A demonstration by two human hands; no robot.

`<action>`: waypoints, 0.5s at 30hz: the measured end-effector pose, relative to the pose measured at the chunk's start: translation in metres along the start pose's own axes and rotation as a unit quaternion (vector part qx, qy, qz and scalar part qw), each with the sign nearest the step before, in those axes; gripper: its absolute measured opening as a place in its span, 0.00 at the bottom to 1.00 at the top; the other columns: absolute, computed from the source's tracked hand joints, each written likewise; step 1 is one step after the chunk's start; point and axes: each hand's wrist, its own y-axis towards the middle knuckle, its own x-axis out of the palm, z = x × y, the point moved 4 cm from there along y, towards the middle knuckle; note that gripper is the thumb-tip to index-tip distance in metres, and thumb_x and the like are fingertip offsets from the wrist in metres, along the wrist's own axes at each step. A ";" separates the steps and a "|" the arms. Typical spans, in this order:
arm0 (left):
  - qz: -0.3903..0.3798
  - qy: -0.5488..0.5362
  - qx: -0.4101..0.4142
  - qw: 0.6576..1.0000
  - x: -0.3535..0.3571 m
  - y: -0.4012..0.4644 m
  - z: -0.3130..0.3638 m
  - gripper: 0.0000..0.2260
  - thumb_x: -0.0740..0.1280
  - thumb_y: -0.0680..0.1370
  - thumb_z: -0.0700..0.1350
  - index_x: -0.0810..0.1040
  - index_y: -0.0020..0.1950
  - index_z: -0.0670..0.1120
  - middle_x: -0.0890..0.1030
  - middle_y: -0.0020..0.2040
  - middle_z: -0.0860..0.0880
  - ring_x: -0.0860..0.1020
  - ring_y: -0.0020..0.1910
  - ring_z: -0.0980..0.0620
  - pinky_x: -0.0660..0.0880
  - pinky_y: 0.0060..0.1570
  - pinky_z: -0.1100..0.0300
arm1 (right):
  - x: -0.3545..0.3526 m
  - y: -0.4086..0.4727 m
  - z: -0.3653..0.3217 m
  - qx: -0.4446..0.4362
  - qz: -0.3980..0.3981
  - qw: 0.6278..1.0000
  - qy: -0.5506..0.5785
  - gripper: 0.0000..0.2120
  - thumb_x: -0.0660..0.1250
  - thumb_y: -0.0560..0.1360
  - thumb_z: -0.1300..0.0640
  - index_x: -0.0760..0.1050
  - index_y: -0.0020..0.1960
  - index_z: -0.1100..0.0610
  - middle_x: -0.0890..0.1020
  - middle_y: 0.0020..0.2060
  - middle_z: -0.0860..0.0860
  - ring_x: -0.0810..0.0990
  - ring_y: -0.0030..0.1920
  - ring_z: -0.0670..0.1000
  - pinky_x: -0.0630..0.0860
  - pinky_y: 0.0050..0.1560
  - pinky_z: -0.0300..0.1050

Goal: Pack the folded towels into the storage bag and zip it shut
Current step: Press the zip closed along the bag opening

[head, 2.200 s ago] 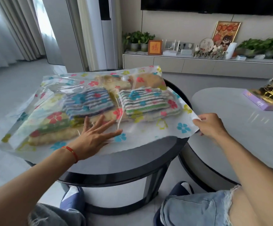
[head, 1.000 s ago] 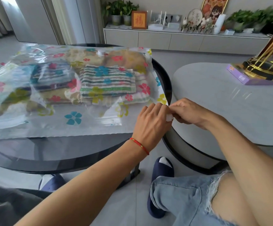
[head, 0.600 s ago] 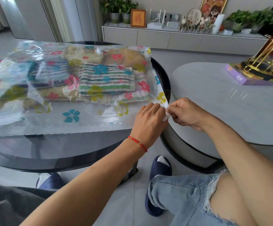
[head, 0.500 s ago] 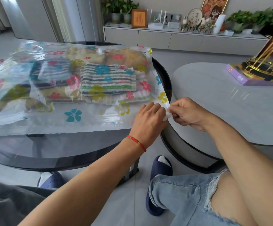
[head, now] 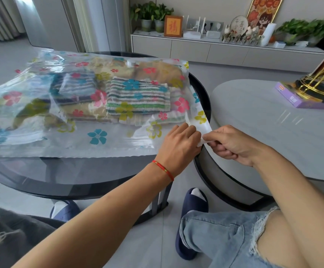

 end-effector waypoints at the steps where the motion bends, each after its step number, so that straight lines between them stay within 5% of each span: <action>1: 0.005 0.001 0.000 1.000 -0.002 -0.001 -0.001 0.09 0.77 0.69 0.37 0.77 0.34 0.39 0.76 0.33 0.44 0.74 0.33 0.43 0.73 0.32 0.48 | -0.001 0.000 0.000 0.001 0.003 1.000 0.001 0.19 0.67 0.79 0.52 0.70 0.29 0.51 0.63 0.22 0.47 0.57 0.20 0.46 0.55 0.19 0.34; 15: 0.000 0.035 -0.058 0.998 -0.049 -0.052 -0.067 0.06 0.77 0.68 0.38 0.81 0.39 0.43 0.80 0.38 0.48 0.77 0.39 0.44 0.73 0.37 0.51 | -0.007 -0.015 -0.014 0.003 0.055 0.997 -0.050 0.21 0.67 0.79 0.55 0.70 0.28 0.51 0.62 0.23 0.49 0.58 0.22 0.47 0.55 0.24 0.37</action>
